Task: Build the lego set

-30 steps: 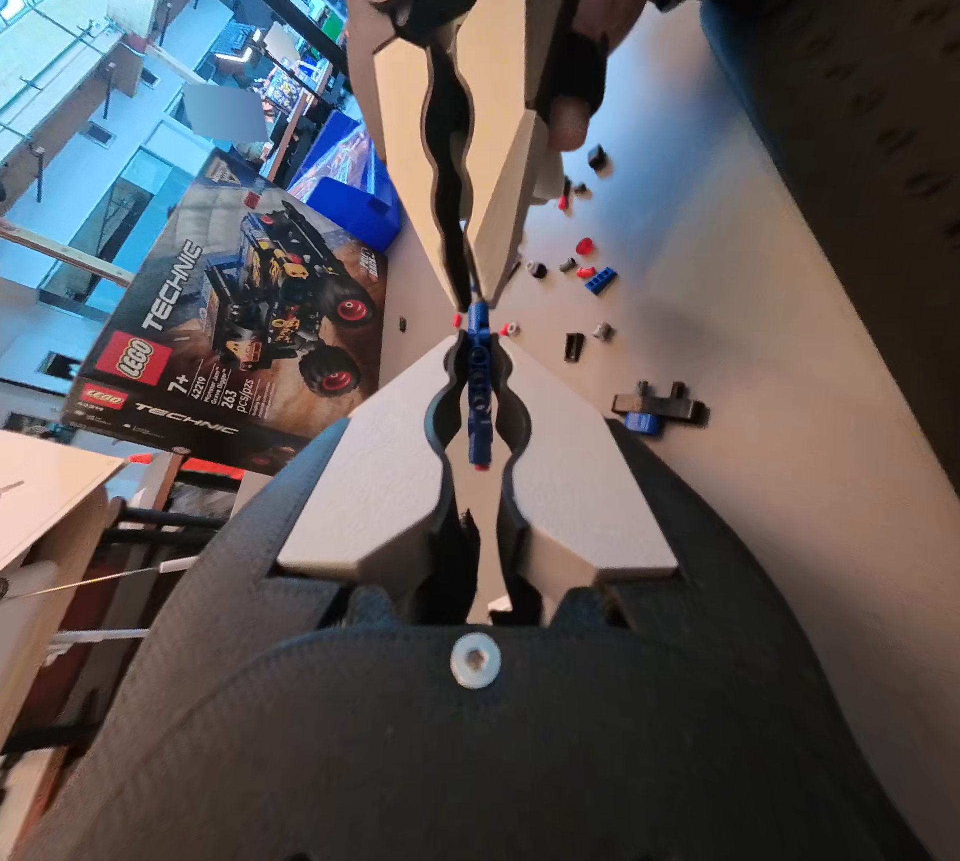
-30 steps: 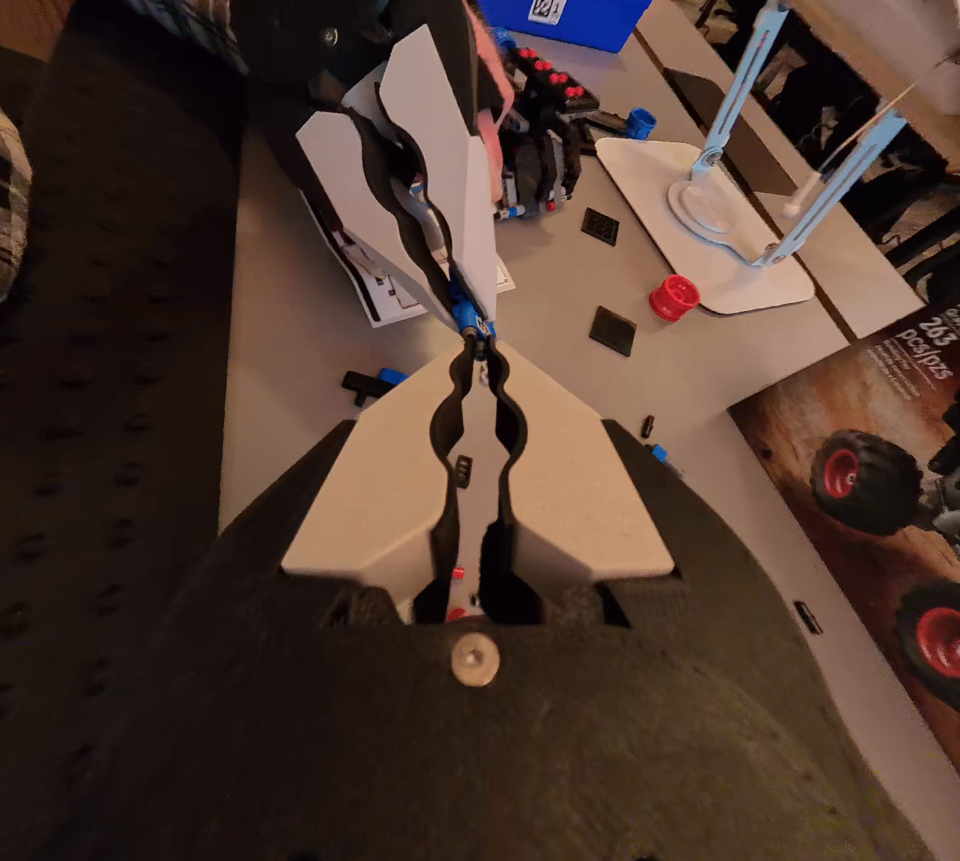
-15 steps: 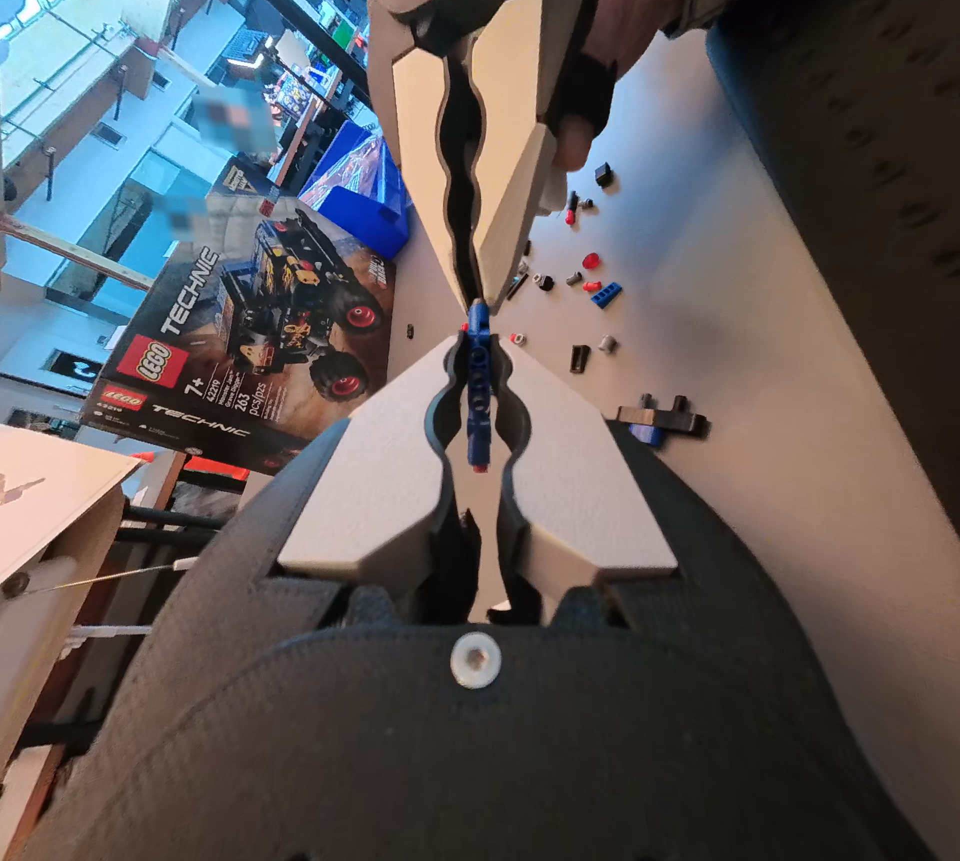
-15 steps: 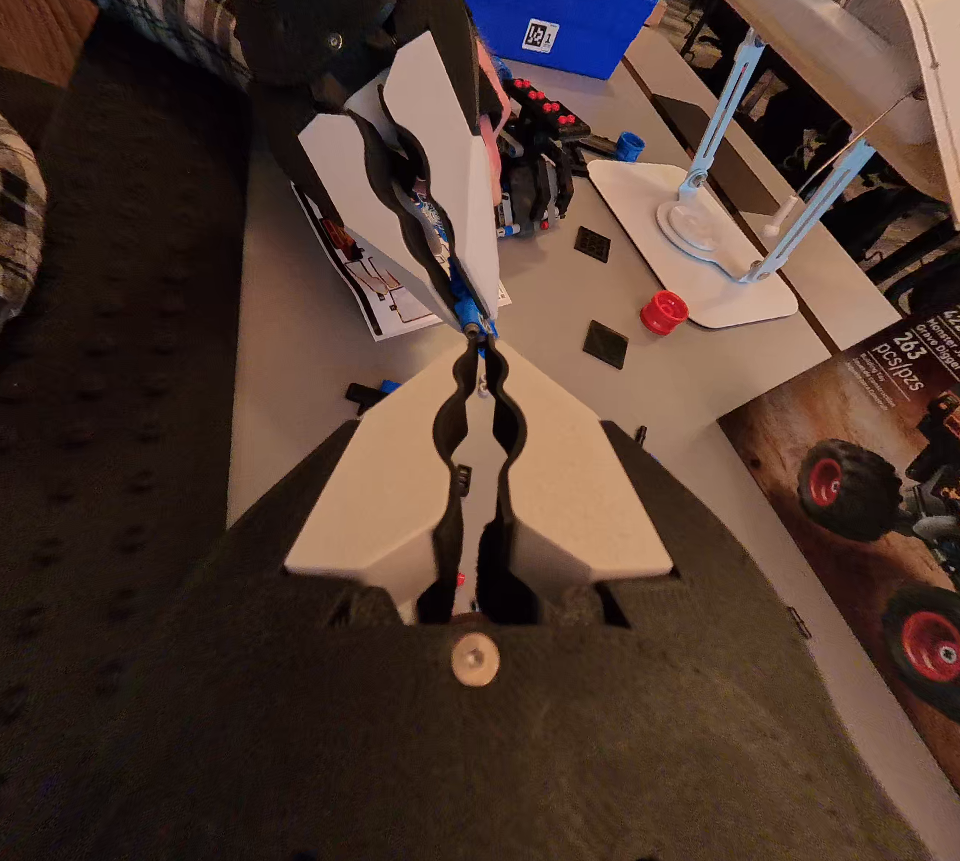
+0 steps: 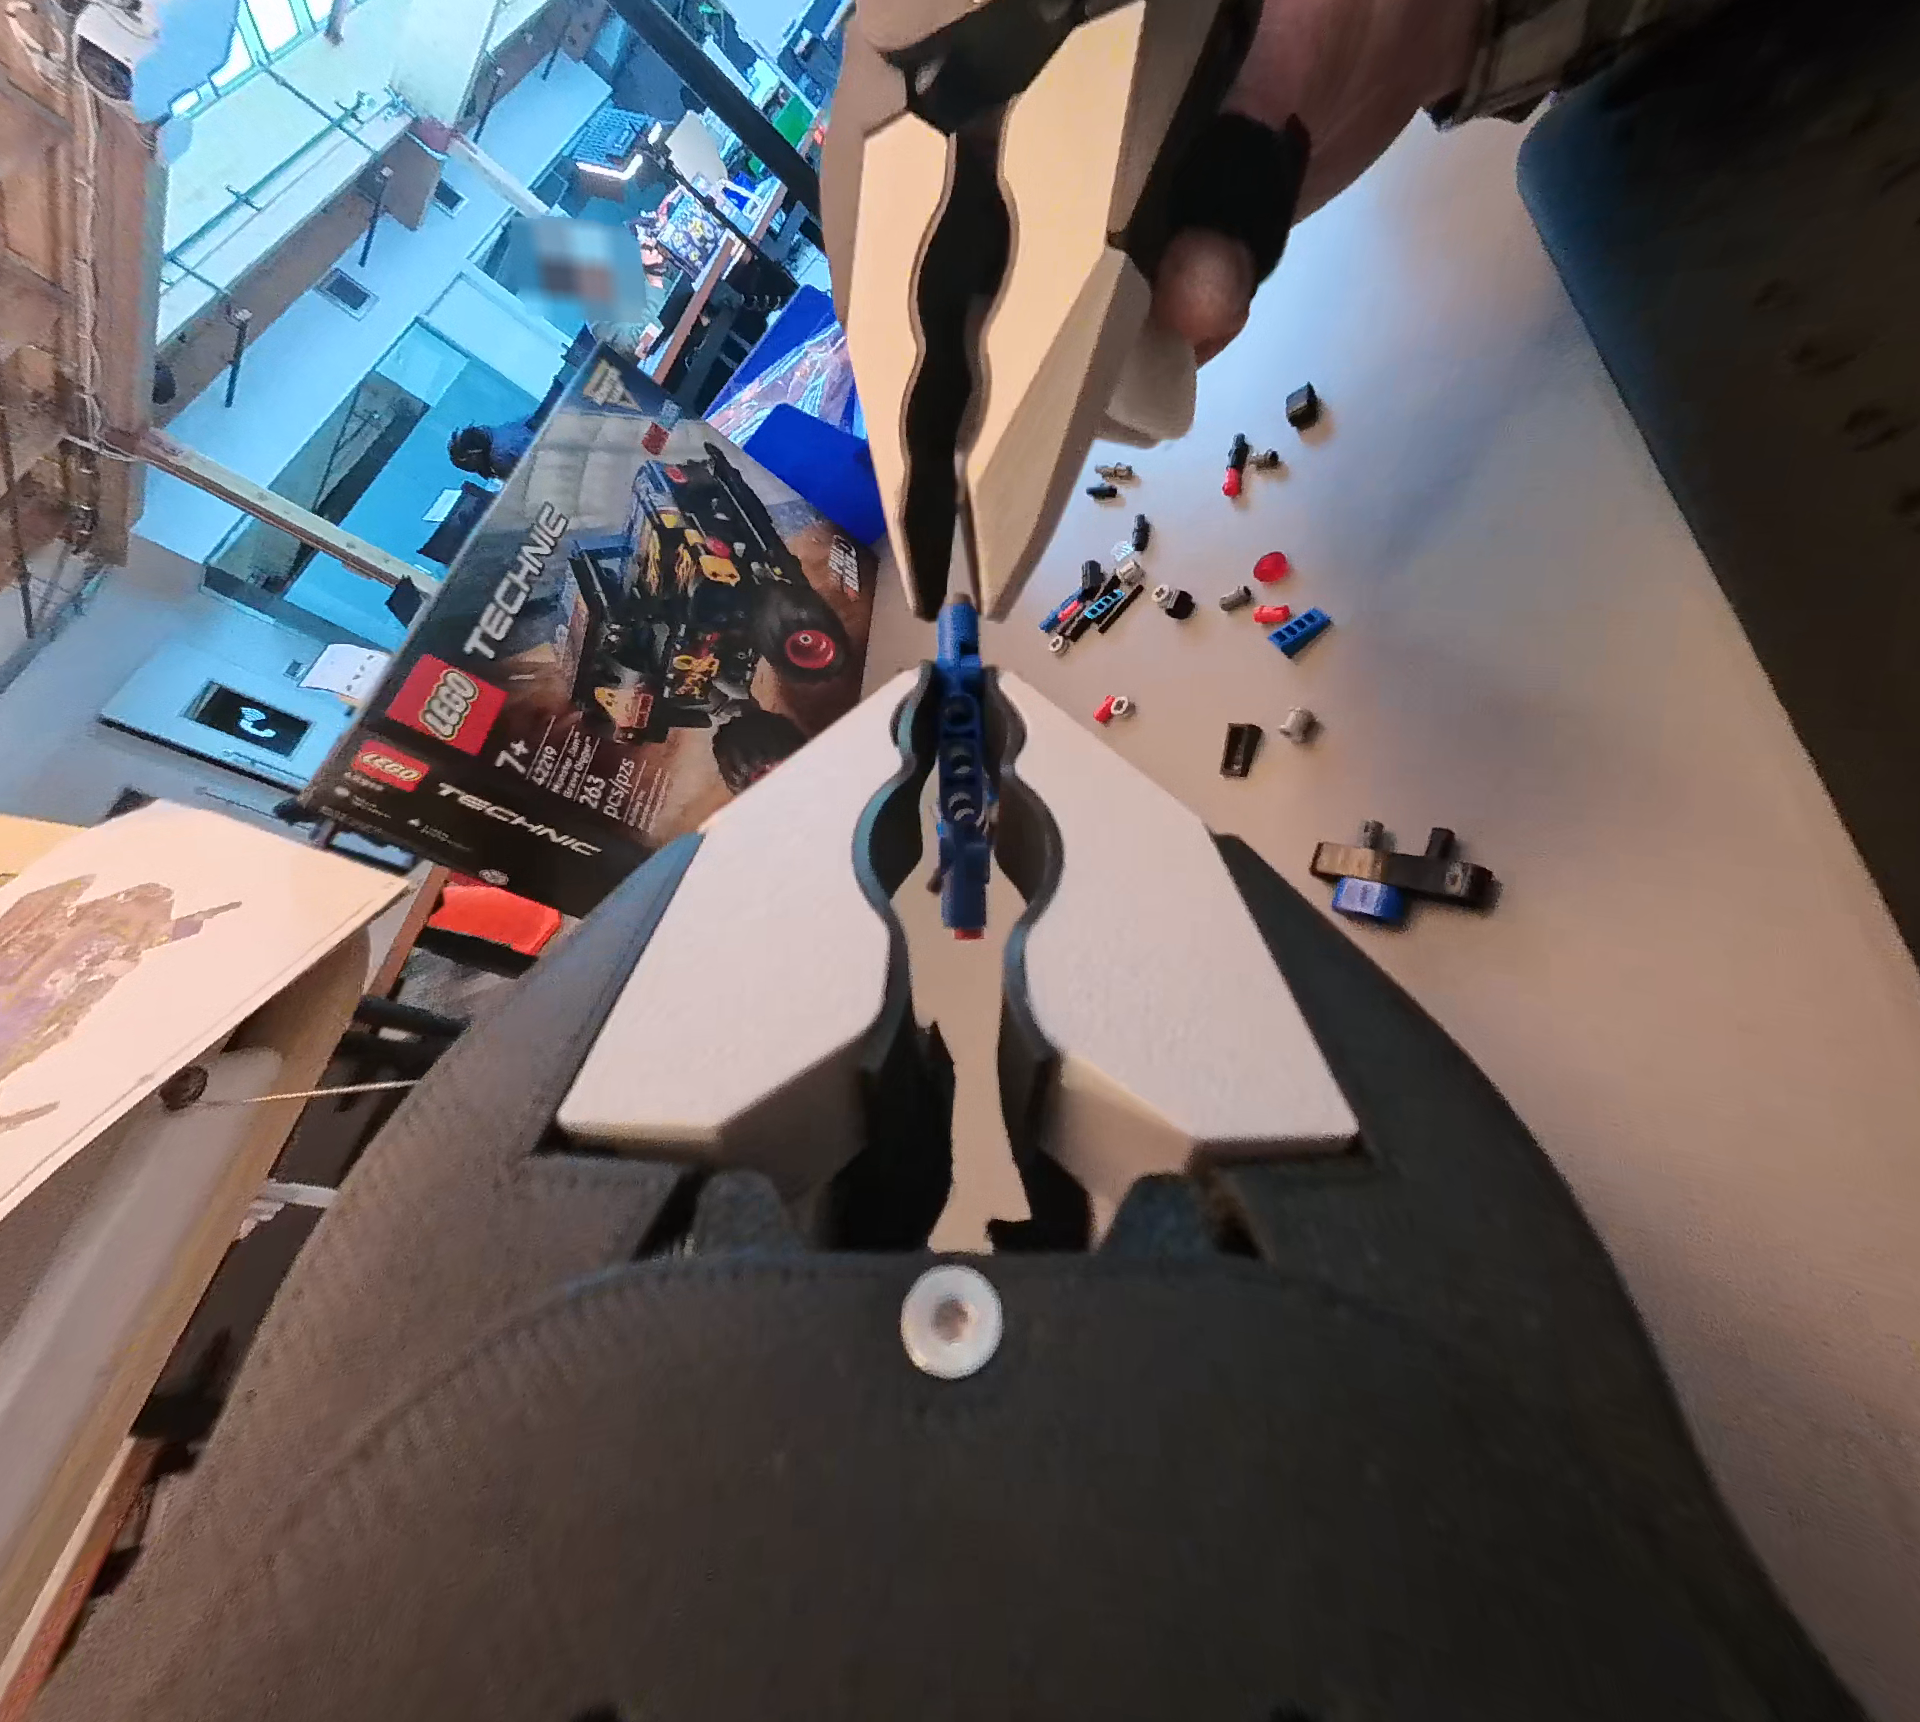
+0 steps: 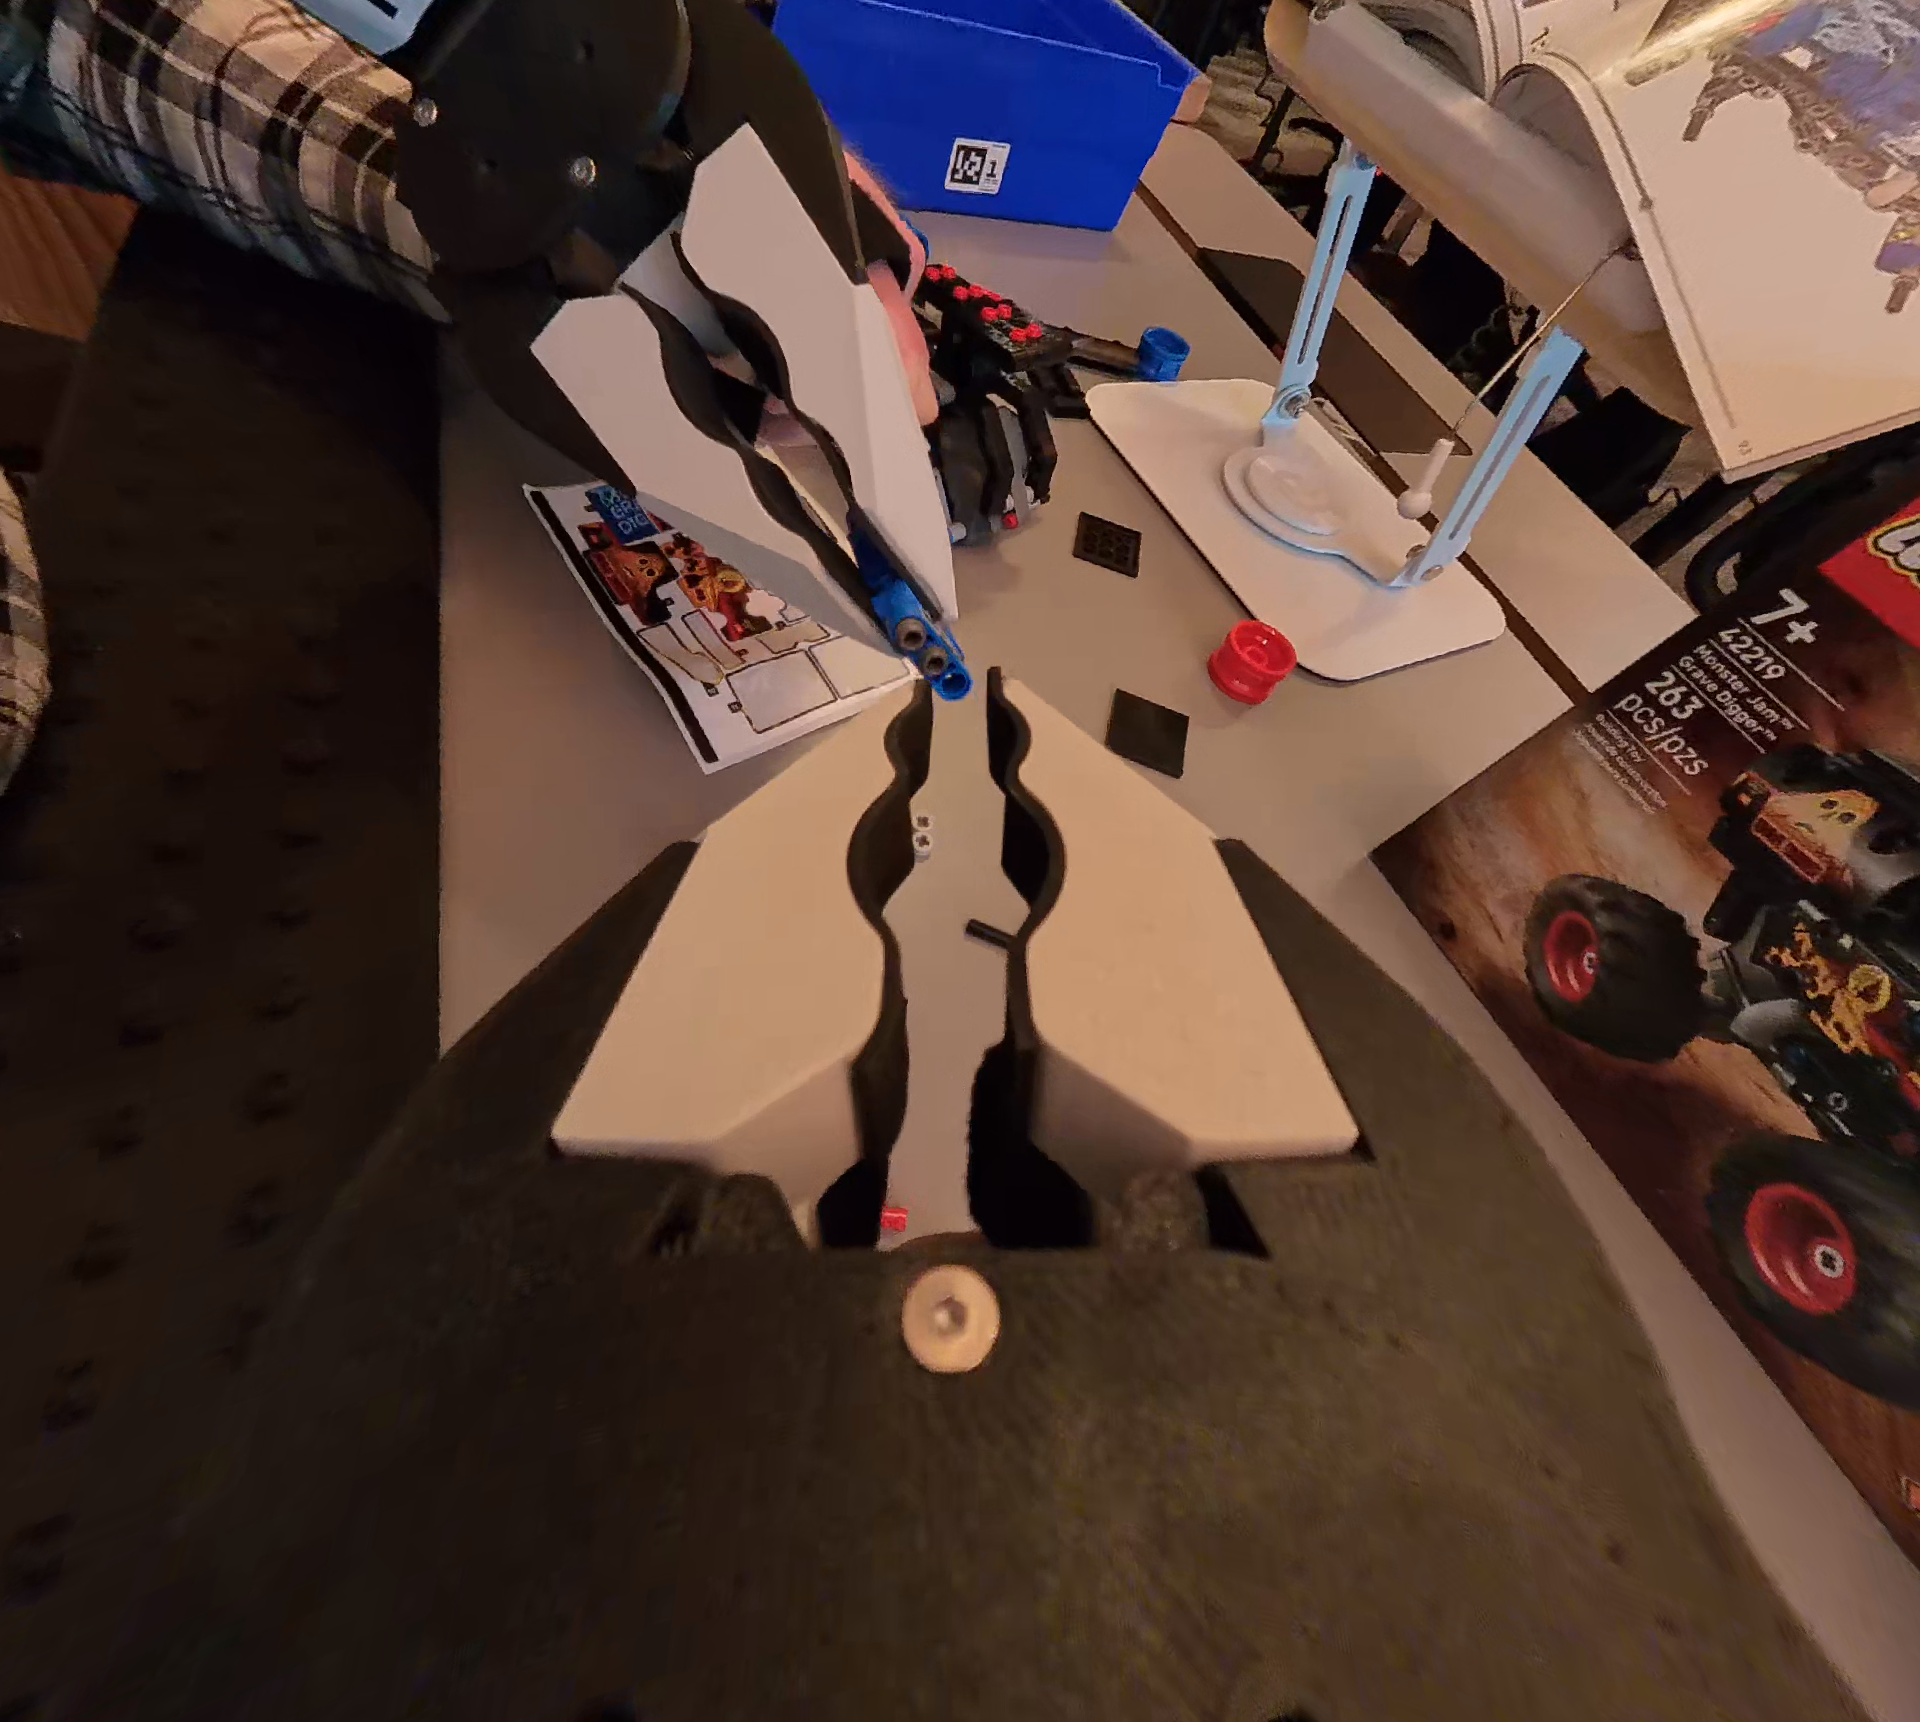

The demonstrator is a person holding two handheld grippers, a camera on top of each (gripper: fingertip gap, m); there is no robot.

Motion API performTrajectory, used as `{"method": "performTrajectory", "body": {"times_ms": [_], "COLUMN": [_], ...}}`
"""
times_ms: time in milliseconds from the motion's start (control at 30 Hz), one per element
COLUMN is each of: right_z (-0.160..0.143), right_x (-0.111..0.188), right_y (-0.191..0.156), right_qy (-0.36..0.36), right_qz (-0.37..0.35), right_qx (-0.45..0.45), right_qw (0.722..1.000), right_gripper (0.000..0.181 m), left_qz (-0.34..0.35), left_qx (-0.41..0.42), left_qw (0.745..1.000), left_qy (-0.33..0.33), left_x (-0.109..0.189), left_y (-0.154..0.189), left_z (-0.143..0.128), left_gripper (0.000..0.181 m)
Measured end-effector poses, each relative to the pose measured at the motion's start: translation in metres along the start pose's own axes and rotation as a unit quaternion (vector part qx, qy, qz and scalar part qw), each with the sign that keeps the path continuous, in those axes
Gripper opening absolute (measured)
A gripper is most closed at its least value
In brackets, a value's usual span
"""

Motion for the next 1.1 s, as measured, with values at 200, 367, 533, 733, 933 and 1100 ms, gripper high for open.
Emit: {"method": "performTrajectory", "body": {"times_ms": [200,367,533,733,933,1100], "right_z": [0.005,0.009,0.007,0.001,-0.025,-0.065], "right_x": [-0.009,-0.012,-0.018,-0.011,0.039,0.081], "right_y": [-0.001,0.004,0.004,0.007,0.032,0.042], "right_qy": [-0.002,0.014,0.01,-0.008,-0.061,-0.162], "right_qz": [0.002,-0.011,-0.015,-0.031,-0.104,-0.139], "right_qx": [-0.003,-0.017,-0.009,-0.008,-0.046,-0.081], "right_qw": [1.0,1.0,1.0,0.999,0.992,0.974], "right_gripper": [0.014,0.013,0.011,0.012,0.016,0.016], "left_qz": [0.008,0.013,0.015,0.0,-0.027,-0.043], "left_qx": [0.013,0.014,0.01,0.018,0.025,0.017], "left_qw": [1.0,1.0,1.0,1.0,0.998,0.994], "left_qy": [0.008,0.015,0.016,-0.004,-0.06,-0.103], "left_x": [0.0,0.0,-0.002,-0.006,-0.016,-0.025], "left_y": [-0.006,-0.01,-0.01,-0.008,0.001,0.008], "left_z": [0.001,0.001,0.001,-0.006,-0.023,-0.037], "left_gripper": [0.005,0.005,0.006,0.006,0.006,0.006]}}
Point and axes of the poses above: each gripper's, where its closed fingertips meet, x back along the fingers, z out of its top, y = z × x across the jaws, the point moved 5 cm from there along x, back along the fingers, and after that the axes turned 10 degrees about x, right-handed, at the moved point
